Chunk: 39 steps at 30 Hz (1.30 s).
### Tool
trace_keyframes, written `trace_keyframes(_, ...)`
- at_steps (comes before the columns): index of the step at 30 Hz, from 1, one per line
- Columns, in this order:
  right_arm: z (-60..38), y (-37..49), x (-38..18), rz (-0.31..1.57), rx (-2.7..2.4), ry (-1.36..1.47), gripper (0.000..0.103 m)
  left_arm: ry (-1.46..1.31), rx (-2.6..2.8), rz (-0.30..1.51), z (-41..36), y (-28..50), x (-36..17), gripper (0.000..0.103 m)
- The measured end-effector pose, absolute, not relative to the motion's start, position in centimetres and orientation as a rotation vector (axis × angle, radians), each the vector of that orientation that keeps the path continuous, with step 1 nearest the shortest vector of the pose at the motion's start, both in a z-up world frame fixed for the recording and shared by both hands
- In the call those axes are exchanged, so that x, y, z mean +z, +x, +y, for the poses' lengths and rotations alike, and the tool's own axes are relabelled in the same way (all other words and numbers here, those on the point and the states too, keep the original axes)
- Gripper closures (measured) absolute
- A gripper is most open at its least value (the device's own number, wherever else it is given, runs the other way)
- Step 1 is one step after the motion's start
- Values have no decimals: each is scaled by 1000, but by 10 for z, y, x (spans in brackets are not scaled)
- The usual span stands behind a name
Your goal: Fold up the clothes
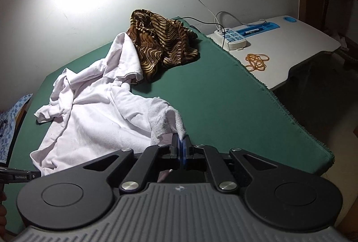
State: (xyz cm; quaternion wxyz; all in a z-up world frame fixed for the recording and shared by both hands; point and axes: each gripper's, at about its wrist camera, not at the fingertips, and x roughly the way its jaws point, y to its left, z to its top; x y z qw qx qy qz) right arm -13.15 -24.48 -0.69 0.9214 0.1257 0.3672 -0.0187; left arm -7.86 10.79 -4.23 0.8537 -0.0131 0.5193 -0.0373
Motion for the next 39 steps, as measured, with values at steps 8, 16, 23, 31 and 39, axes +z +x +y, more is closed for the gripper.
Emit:
trace_keyframes(8,-242,-129,0,778,35,253,101,-1,5,1008,163,-117,25,103)
trace_keyframes(16,-234,-128,-17,823,36,208,94,174,8,1046,154,-136,-25,79)
trace_keyframes(23,-225,-128,-45,874,-8,145,55,164,-95,987,125,-128,-70,31)
trace_keyframes(31,-225,-124,-71,893,-70,169,54,134,-162,998,108,-105,-71,95)
trace_keyframes(39,-213,-128,-62,905,106,247,102,122,-110,1002,142,-127,-35,102)
